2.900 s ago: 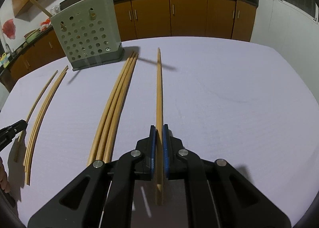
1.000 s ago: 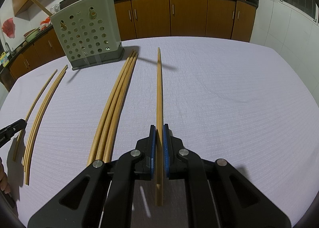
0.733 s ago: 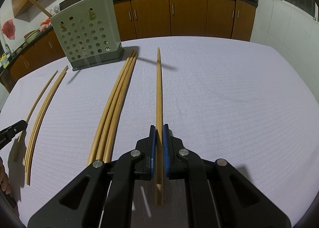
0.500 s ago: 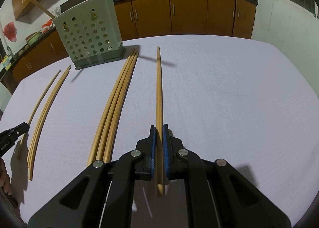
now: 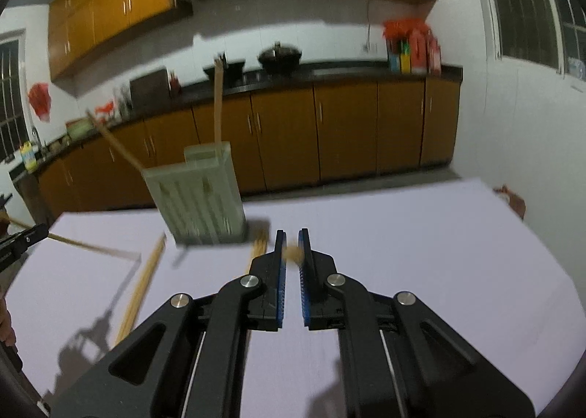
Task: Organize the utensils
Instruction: 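Lift both held chopsticks and carry them over the grey holder, then open both tools to drop the chopsticks into the grey holder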
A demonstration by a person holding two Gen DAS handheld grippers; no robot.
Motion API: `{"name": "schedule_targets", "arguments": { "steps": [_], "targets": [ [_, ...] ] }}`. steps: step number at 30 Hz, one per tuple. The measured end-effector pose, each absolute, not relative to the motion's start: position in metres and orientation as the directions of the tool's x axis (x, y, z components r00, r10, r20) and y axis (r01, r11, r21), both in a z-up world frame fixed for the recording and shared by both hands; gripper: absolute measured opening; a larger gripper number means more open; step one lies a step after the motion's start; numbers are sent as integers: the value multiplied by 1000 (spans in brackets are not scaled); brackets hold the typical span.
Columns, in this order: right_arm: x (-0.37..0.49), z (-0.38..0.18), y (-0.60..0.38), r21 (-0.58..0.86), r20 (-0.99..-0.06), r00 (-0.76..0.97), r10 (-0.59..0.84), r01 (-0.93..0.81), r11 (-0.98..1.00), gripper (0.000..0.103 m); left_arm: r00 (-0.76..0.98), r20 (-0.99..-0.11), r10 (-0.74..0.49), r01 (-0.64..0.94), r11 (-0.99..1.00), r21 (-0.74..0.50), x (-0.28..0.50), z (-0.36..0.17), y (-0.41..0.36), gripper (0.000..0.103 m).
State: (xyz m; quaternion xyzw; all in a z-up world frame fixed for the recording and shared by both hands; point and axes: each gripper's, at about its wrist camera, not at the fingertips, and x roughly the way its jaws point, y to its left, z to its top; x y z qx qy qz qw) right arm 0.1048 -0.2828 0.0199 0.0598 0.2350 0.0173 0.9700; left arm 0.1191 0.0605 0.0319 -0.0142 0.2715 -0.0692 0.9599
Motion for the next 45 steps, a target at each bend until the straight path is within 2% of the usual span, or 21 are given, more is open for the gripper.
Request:
{"name": "schedule_targets", "arguments": {
  "steps": [8,15,20,23,28,34,40,41,43,44,45],
  "targets": [
    [104,81,-278,158,-331,936,119,-69,985,7,865,-449,-224,209,974,-84,123,87,50,7],
    [97,142,-265,198,-144,967,208,-178,964,7,863,-383,-329,324,943,-79,122,144,19,7],
    [119,165,-247,192,-28,979,203,-194,962,7,891,-317,-325,325,944,-54,141,177,1,7],
    [141,166,-241,190,2,983,182,-179,965,7,895,-319,-311,320,947,-25,162,185,-14,7],
    [170,150,-230,190,-2,987,163,-160,969,7,875,-388,-289,310,951,-7,202,167,-28,7],
    [199,119,-217,169,-104,981,162,-143,975,7,831,-471,-296,323,946,-24,229,133,-32,7],
    [207,104,-211,168,-188,962,198,-168,971,8,821,-487,-299,328,944,-26,242,106,-36,8],
    [206,104,-211,162,-196,960,199,-168,972,11,822,-486,-296,324,946,-29,243,105,-36,8],
    [202,105,-211,164,-199,959,204,-172,971,31,825,-479,-298,319,947,-40,241,104,-34,15],
    [197,108,-212,169,-188,961,201,-170,971,44,828,-475,-299,317,947,-43,239,104,-33,17],
    [194,111,-214,169,-178,964,197,-167,971,45,835,-464,-296,313,949,-42,235,107,-32,20]
  ]
}}
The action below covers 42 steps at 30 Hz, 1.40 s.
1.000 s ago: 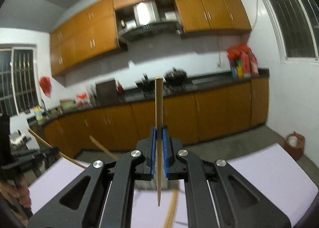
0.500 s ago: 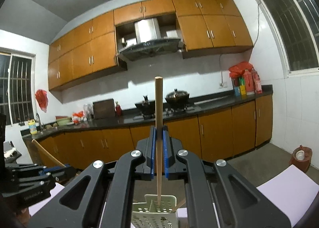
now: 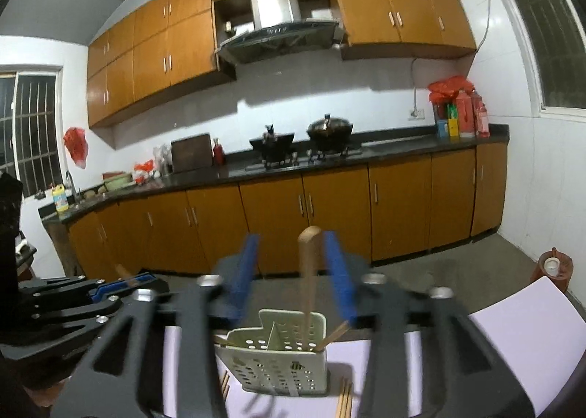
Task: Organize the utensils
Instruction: 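Open both tools to drop the chopsticks into the grey holder, then grasp a chopstick with the right tool while the left tool grasps another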
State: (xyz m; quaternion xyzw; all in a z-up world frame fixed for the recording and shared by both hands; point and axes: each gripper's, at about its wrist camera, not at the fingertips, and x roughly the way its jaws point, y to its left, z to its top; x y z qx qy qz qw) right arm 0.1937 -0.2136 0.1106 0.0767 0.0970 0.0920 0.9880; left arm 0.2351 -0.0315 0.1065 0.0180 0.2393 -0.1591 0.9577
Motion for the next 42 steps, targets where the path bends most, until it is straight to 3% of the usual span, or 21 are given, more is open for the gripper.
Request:
{"name": "schedule_targets", "arguments": {
  "steps": [6,10,13,15,16,20,26,35,42],
  "targets": [
    [147,125,-235,187,-135,976,171,-145,972,45,864,-401,-304,300,951,-76,204,122,-9,23],
    [116,109,-254,206,-169,975,147,-111,972,45,884,-367,-289,265,957,-114,162,116,17,27],
    [115,69,-265,187,-323,939,120,-61,980,43,877,-422,-231,211,973,-93,144,86,32,29],
    [126,22,-268,194,-489,862,136,-44,980,24,845,-503,-182,171,983,-69,144,49,40,29],
    [131,0,-267,204,-561,814,151,-40,978,20,828,-537,-162,153,986,-62,145,35,42,29],
    [138,-61,-255,253,-697,682,223,-57,966,13,719,-676,-160,110,987,-116,150,-30,53,25],
    [150,-92,-240,278,-748,613,256,-60,959,13,638,-741,-209,92,976,-197,148,-74,52,24],
    [151,-101,-248,144,-767,633,105,10,990,7,607,-758,-238,129,971,-202,147,-87,31,22],
    [150,-103,-257,152,-761,640,106,17,988,7,589,-772,-239,153,971,-185,148,-94,20,17]
  ]
}}
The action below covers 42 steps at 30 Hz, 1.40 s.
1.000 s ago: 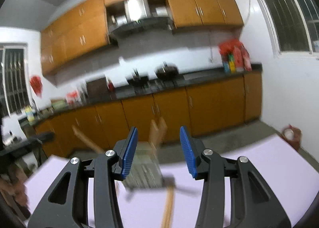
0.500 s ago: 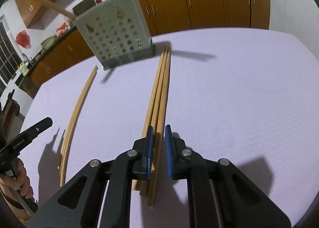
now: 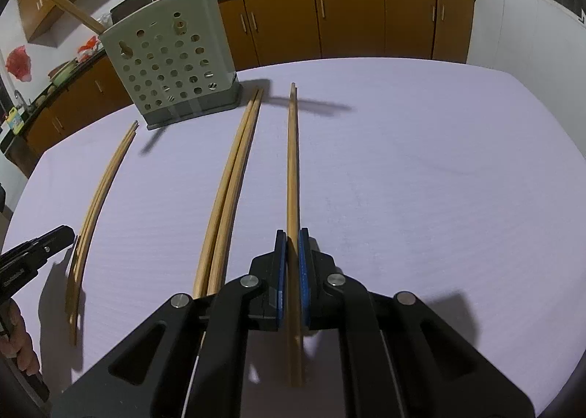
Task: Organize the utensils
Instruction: 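Grasp a chopstick with the right tool while the left tool grasps another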
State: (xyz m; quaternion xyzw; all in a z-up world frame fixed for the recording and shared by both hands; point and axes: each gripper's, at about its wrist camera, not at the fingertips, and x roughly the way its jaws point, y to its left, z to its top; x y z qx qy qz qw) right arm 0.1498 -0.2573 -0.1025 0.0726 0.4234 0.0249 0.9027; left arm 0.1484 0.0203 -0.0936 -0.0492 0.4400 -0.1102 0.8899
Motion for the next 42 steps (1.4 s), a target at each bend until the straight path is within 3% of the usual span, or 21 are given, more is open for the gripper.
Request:
{"name": "schedule_targets", "arguments": {
  "steps": [14,18,31,42],
  "targets": [
    [140,-102,-250,144,-757,643,115,-7,990,9,597,-786,-159,135,986,-97,164,-100,4,16],
    [142,-102,-247,117,-755,649,100,-17,993,8,595,-789,-157,115,987,-110,166,-100,13,8],
    [139,-104,-263,79,-744,667,39,30,996,8,631,-771,-86,63,996,-59,146,-100,40,9],
    [140,-103,-260,60,-745,667,25,29,998,8,631,-767,-111,54,994,-100,146,-99,44,10]
  ]
}}
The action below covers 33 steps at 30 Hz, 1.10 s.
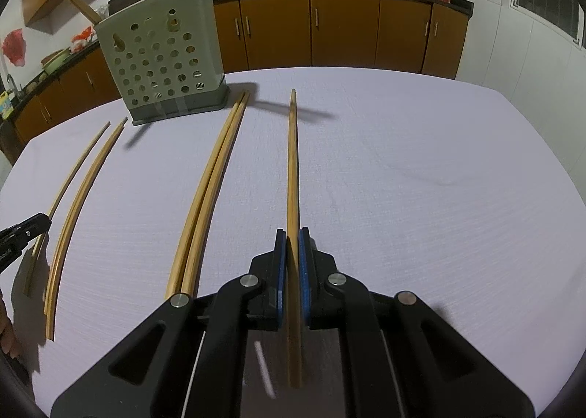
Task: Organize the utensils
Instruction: 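Grasp a chopstick with the right tool while the left tool grasps another, then hold both grasped chopsticks on the table cloth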
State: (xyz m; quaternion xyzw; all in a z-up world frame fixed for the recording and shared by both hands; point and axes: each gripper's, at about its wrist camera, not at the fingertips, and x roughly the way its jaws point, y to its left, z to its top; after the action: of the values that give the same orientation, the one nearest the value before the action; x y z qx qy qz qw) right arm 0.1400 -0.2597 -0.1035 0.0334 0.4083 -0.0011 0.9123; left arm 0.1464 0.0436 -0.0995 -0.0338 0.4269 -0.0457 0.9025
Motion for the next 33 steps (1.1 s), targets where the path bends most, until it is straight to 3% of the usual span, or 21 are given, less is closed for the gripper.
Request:
{"name": "schedule_targets", "arguments": {
  "steps": [33],
  "targets": [
    [140,-104,-259,57,-745,667,23,30,998,8,632,-766,-113,66,994,-92,145,-100,42,14]
  ]
}}
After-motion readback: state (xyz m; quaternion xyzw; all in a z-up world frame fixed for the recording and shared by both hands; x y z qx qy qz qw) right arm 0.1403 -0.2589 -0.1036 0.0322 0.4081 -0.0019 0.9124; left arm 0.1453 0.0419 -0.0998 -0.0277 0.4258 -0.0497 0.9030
